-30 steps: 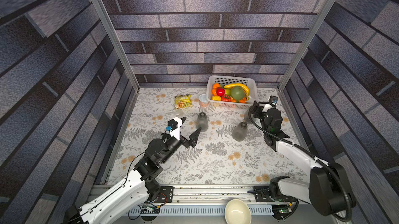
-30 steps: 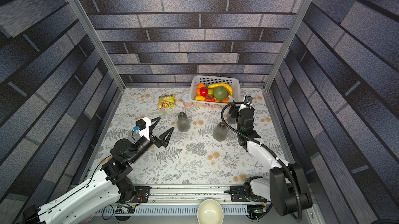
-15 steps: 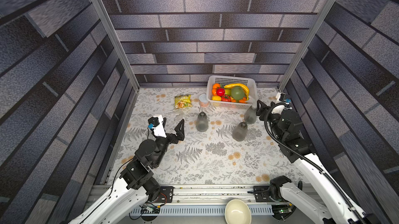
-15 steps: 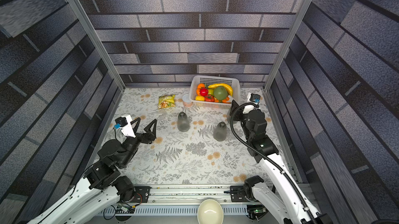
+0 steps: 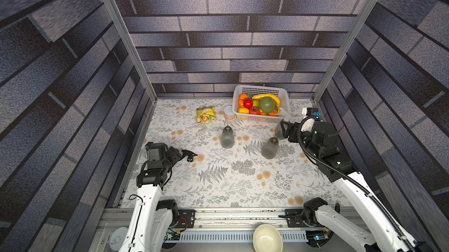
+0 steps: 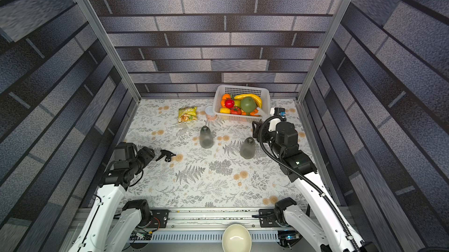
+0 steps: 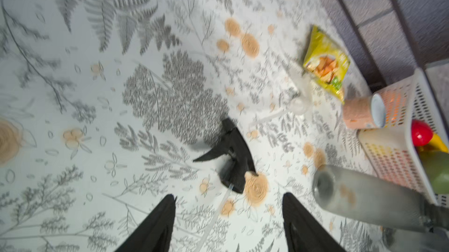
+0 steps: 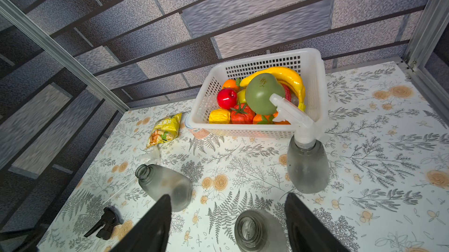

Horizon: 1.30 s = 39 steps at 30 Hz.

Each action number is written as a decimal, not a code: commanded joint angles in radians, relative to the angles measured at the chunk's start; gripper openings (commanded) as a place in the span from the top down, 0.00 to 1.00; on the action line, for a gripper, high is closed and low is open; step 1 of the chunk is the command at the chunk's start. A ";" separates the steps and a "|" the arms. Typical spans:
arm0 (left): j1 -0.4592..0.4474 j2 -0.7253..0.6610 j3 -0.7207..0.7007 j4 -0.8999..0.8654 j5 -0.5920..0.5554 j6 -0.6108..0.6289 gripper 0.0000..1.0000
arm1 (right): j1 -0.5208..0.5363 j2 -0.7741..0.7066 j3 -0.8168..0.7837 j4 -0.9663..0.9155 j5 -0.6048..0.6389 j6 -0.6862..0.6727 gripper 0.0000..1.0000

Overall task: Attach spray nozzles to spray bottles
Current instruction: Move the spray nozzle to the center of the board.

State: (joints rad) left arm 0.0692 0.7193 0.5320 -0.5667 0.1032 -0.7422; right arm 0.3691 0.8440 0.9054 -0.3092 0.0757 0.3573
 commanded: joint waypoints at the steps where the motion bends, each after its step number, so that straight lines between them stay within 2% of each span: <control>1: -0.098 0.008 0.017 -0.058 -0.005 -0.028 0.28 | 0.006 -0.006 -0.022 0.033 -0.030 0.025 0.25; 8: -0.250 0.107 -0.023 -0.102 -0.149 -0.046 0.27 | 0.005 -0.006 -0.055 0.076 -0.047 0.035 0.25; 11: -0.269 0.135 -0.027 -0.084 -0.149 -0.060 0.30 | 0.006 -0.007 -0.061 0.085 -0.050 0.041 0.25; 12: -0.275 0.147 -0.032 -0.070 -0.154 -0.061 0.33 | 0.006 -0.005 -0.060 0.085 -0.054 0.042 0.25; 15: -0.291 0.199 -0.050 -0.026 -0.149 -0.053 0.54 | 0.006 -0.001 -0.057 0.087 -0.059 0.040 0.27; 16: -0.301 0.215 -0.054 -0.018 -0.147 -0.049 0.58 | 0.007 -0.002 -0.056 0.084 -0.061 0.040 0.27; 19: -0.330 0.231 -0.058 -0.017 -0.160 -0.048 0.59 | 0.007 -0.006 -0.050 0.077 -0.058 0.036 0.27; 23: -0.361 0.227 -0.064 -0.020 -0.192 -0.035 0.53 | 0.005 -0.011 -0.046 0.071 -0.064 0.034 0.27; 24: -0.362 0.235 -0.067 -0.012 -0.185 -0.027 0.55 | 0.005 -0.013 -0.048 0.072 -0.066 0.035 0.27; 27: -0.384 0.266 -0.057 -0.010 -0.177 -0.010 0.75 | 0.006 -0.016 -0.050 0.077 -0.069 0.042 0.28; 28: -0.401 0.271 -0.051 -0.011 -0.189 -0.004 0.77 | 0.006 -0.017 -0.048 0.076 -0.072 0.043 0.28; 32: -0.440 0.281 -0.044 -0.012 -0.201 0.011 0.74 | 0.006 -0.020 -0.040 0.070 -0.081 0.043 0.28; 35: -0.448 0.288 -0.059 0.001 -0.195 0.009 0.66 | 0.007 -0.026 -0.042 0.065 -0.080 0.046 0.28; 37: -0.453 0.289 -0.068 0.004 -0.190 0.009 0.66 | 0.006 -0.034 -0.046 0.065 -0.080 0.046 0.28; 39: -0.464 0.287 -0.069 0.006 -0.191 0.013 0.85 | 0.006 -0.039 -0.049 0.064 -0.080 0.048 0.29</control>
State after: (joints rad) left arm -0.3813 1.0027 0.4801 -0.5640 -0.0792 -0.7479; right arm 0.3691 0.8230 0.8513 -0.2539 0.0044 0.3897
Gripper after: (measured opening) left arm 0.237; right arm 0.716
